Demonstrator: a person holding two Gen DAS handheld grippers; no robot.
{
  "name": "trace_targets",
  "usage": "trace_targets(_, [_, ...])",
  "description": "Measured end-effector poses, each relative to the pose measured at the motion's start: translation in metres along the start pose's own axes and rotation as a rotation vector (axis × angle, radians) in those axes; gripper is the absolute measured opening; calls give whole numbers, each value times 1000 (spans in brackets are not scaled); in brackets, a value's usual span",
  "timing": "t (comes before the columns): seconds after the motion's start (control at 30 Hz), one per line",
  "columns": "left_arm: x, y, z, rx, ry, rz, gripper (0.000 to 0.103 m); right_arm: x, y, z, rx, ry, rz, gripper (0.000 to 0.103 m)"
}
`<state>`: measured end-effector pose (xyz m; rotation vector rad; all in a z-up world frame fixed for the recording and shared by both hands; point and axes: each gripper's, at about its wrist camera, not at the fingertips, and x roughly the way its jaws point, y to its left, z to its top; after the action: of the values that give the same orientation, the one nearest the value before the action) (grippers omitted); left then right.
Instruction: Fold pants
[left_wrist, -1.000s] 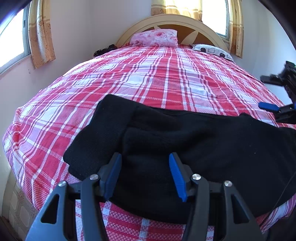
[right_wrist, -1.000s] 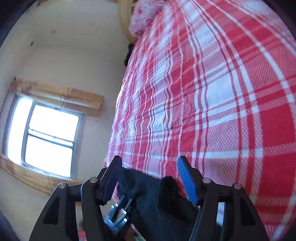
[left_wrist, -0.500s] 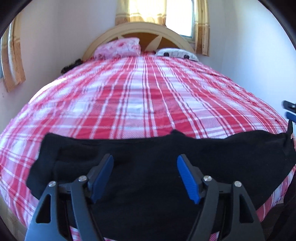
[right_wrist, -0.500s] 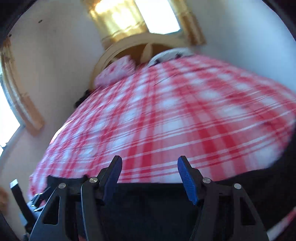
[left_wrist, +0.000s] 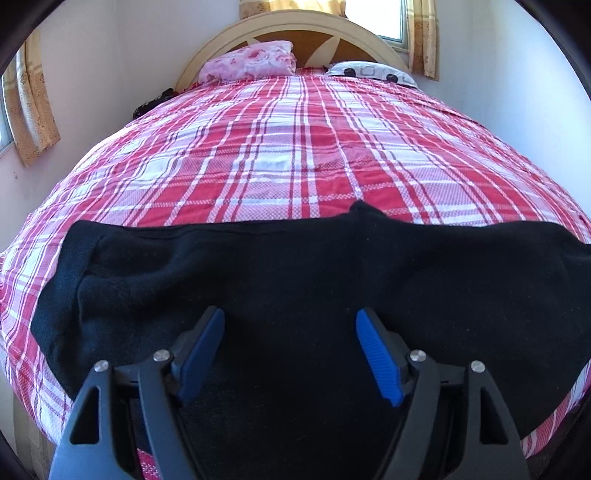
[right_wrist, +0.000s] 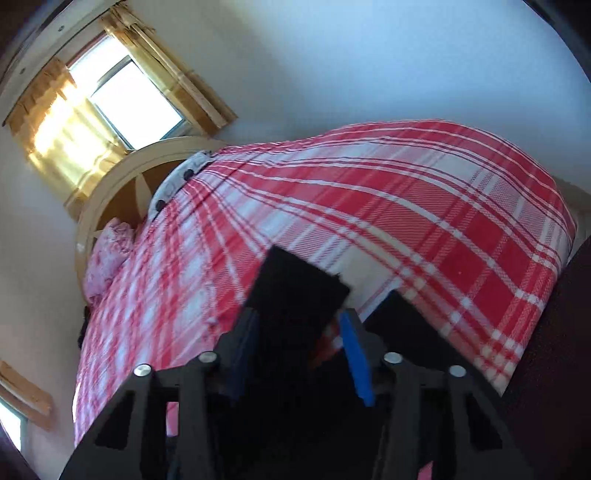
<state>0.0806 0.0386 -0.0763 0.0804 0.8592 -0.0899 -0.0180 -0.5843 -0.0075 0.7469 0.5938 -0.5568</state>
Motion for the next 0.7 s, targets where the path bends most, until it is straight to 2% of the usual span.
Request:
trace_targets(0.07, [0,3,1,-8,8,4,77,12,-8,2,36,9,2,47])
trace_targets(0.13, [0,3,1,-18,17,5,77,24,-16,2,83,29,54,47])
trace_targets(0.23, [3,0,4,-19,26,17,78,22,-9,2,42,2,62,47])
trace_targets(0.3, [3,-1,4,-20,28,23,78,22,-5,4,38,22,107,47])
trace_targets(0.37, [3,-1,4,-21,27,24,78,21,-5,2,68,55,186,47])
trace_targets(0.43, [3,-1,4,-23,27,25,78,23,-1,-1,57,85,214,47])
trace_targets(0.47, [3,-1,4,-24,27,28,78,25,2,-2,28,92,200,40])
trace_targets(0.5, [3,-1,4,-23,27,30,78,27,8,-3,-15,93,165,20])
trace_targets(0.53, [3,-1,4,-22,27,30,78,29,11,-3,-50,95,145,10])
trace_targets(0.7, [4,-2,5,-26,30,22,79,15,19,-3,-90,64,158,6])
